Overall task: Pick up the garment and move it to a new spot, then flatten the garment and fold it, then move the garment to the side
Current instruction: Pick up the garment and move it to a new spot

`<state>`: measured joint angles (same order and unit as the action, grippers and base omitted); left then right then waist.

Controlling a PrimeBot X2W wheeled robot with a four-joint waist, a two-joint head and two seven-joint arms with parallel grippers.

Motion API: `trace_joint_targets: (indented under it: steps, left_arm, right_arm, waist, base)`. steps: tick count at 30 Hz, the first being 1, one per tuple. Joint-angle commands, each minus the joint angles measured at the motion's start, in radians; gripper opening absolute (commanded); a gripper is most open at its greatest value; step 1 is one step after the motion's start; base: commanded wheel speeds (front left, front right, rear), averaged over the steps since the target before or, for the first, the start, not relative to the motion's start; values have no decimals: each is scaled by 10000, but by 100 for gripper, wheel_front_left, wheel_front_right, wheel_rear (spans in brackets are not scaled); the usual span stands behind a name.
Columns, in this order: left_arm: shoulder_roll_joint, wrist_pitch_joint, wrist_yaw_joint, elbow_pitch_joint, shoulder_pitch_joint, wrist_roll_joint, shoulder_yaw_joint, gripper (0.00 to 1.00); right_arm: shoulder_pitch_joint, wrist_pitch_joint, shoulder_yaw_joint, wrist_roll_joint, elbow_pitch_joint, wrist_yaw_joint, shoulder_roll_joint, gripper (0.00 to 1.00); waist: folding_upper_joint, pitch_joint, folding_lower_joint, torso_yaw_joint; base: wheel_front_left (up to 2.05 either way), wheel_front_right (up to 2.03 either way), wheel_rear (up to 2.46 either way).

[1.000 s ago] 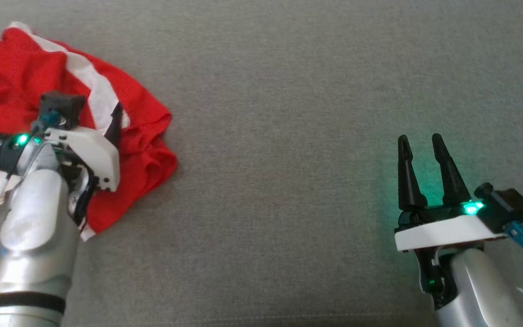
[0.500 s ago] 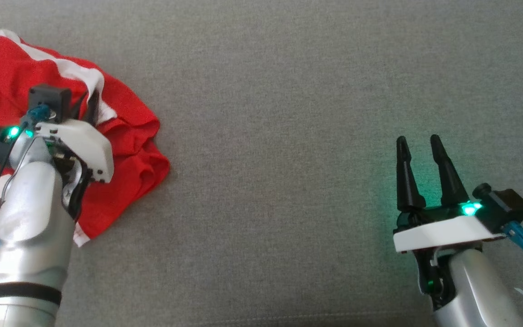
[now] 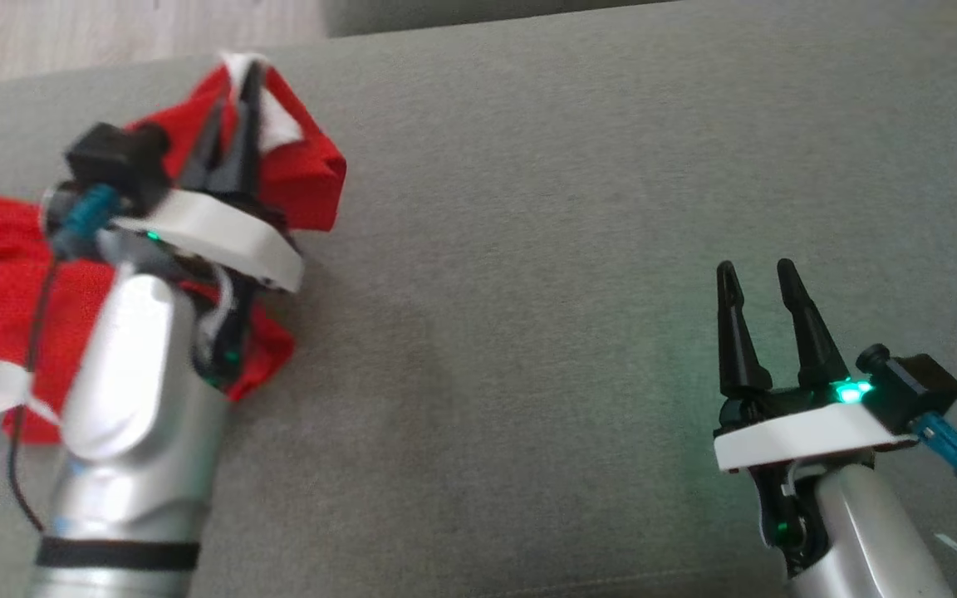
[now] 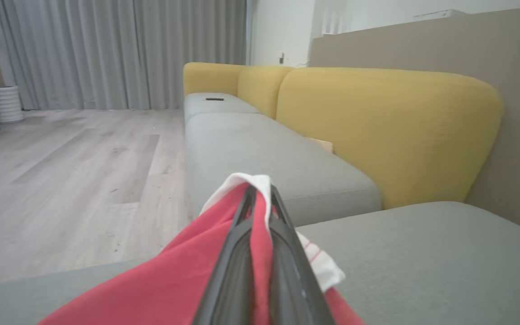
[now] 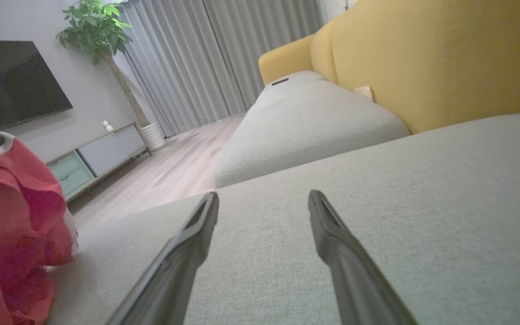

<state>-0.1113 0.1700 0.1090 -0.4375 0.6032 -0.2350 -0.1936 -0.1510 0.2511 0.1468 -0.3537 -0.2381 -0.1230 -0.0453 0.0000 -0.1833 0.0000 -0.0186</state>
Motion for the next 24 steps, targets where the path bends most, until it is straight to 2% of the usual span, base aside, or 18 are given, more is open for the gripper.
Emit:
trace_joint_targets:
  steps: [1,6,12,18,22,23,24]
  left_arm:
    - [-126,-56,-37,552,196,-39,148,0]
    - [294,-457,-156,1486,-17,-239,-359,0]
    - [518,-790,-401,1997,240,-340,-1096,0]
    - [599,-654,-589,1424,1184,-743,-1865,0]
    - [606,-137,-957,812,2031,-1397,-2162,0]
    - [607,24,-1101,632,2256,-1487,-2274,44]
    - [607,139,-1210,431,2454,-1594,-2394,100]
  right_arm:
    - [1,107,220,-86,327,-77,-49,100]
    - [56,107,366,-176,367,-77,-49,100]
    - [15,107,578,-402,436,-77,-49,100]
    - [-112,107,1269,-691,452,-77,-49,100]
    - [-156,107,1484,-760,477,-77,-49,100]
    - [-151,107,1525,-765,476,-77,-49,100]
    - [-141,107,1558,-768,476,-77,-49,100]
  waist:
    - [0,214,0,-299]
    - [0,293,0,-997]
    - [0,116,0,-2028]
    - [0,48,0,-3294]
    - [0,74,0,-3779]
    - [0,82,0,-3846]
    - [0,99,0,-3900]
  base:
    - [0,0,0]
    - [0,0,0]
    - [0,0,0]
    - [0,0,0]
    - [0,0,0]
    - [0,0,0]
    - [0,0,0]
